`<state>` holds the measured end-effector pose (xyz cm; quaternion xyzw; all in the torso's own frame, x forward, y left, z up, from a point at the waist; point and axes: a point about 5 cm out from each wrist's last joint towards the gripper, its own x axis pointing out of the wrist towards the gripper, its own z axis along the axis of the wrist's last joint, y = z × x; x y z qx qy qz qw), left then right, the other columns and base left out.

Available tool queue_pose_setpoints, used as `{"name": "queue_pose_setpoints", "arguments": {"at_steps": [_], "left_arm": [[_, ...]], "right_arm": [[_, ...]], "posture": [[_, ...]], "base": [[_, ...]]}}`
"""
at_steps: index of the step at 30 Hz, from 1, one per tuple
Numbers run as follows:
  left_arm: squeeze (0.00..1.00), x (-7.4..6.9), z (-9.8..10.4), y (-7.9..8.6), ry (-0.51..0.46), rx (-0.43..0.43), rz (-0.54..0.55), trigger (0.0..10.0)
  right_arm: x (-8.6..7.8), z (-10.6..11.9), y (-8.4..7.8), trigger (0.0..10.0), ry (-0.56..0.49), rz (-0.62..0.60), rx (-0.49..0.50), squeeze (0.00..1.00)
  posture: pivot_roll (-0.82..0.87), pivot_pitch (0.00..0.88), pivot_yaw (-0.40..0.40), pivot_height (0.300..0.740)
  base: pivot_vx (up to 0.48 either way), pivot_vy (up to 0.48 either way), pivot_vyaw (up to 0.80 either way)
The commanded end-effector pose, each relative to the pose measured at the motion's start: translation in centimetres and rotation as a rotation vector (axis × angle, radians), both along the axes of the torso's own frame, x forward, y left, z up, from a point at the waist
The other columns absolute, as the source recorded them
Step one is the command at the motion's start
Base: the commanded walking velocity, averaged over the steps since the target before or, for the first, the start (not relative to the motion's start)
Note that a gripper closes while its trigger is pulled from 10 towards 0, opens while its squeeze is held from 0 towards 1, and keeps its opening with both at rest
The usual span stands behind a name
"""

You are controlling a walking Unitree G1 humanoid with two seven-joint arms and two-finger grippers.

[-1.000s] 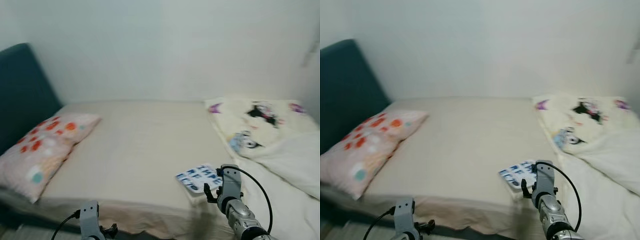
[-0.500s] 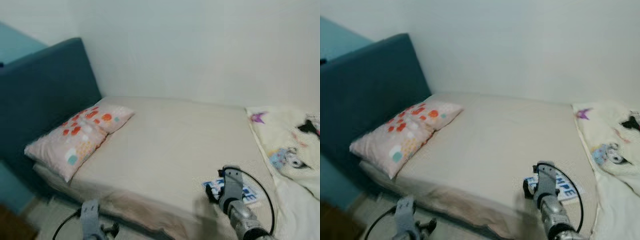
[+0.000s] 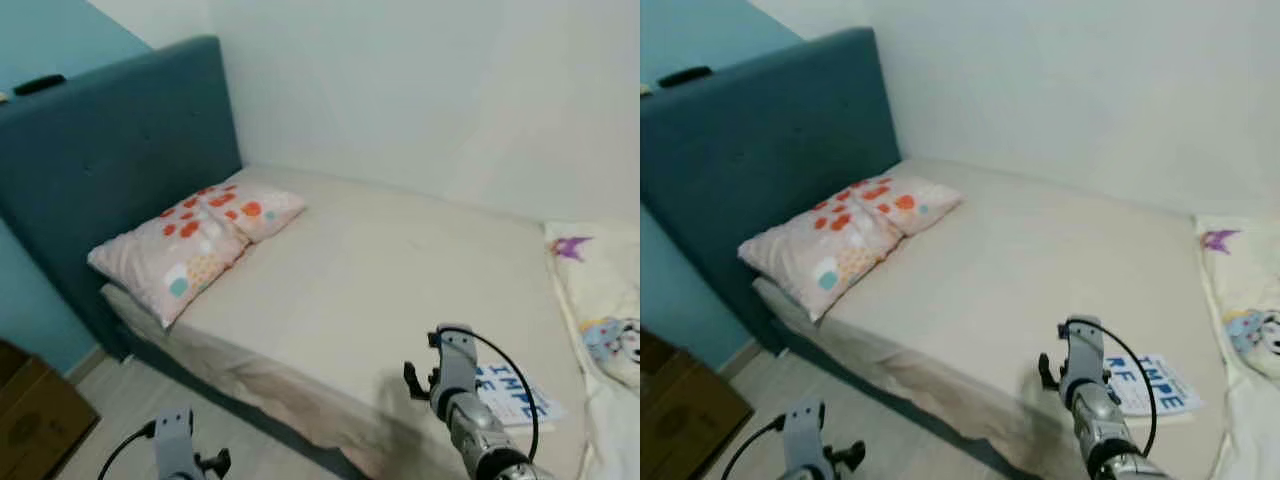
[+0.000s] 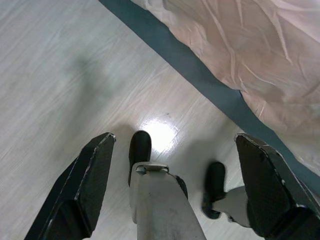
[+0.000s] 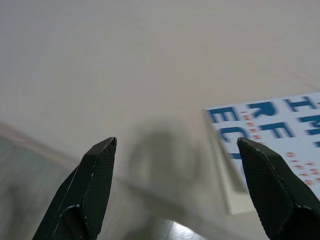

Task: Clean up the room

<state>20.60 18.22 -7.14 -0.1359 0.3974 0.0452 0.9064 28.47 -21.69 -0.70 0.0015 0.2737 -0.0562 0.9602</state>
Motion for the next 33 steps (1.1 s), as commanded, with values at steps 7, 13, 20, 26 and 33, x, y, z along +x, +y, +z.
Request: {"name": "queue_pose_setpoints", "arguments": {"at_steps": [7,13,20,26,33], "left_arm": [[0.00,-0.4,-0.3,0.0,0.016,-0.006,0.021,10.0],[0.00,-0.5,-0.3,-0.2,0.014,-0.022,0.002,10.0],[0.00,-0.6,-0.4,-0.1,0.025,-0.004,0.019,10.0],[0.00,-0.6,-0.4,0.0,0.021,-0.008,0.025,10.0],[0.00,-0.6,-0.3,0.0,0.018,-0.009,0.027,10.0]], "right_arm": [[-0.2,-0.2,-0.2,10.0,0.019,-0.010,-0.007,0.00],[-0.2,-0.2,-0.3,10.0,0.019,-0.014,-0.010,0.00],[-0.3,-0.3,-0.1,10.0,0.021,-0.019,0.037,0.00],[-0.3,-0.5,0.4,10.0,0.038,-0.016,0.072,0.00],[-0.1,-0.6,1.5,10.0,0.041,0.027,0.175,0.00]], "posture": [[-0.15,0.000,0.030,0.730],[-0.16,0.000,0.030,0.730],[-0.16,0.000,0.030,0.730],[-0.16,0.001,0.033,0.730],[-0.15,0.007,0.037,0.730]], "base": [[0.000,0.000,0.00],[0.000,-0.171,0.00],[0.000,-0.335,0.00],[0.000,0.000,0.00],[0.000,0.000,0.00]]}}
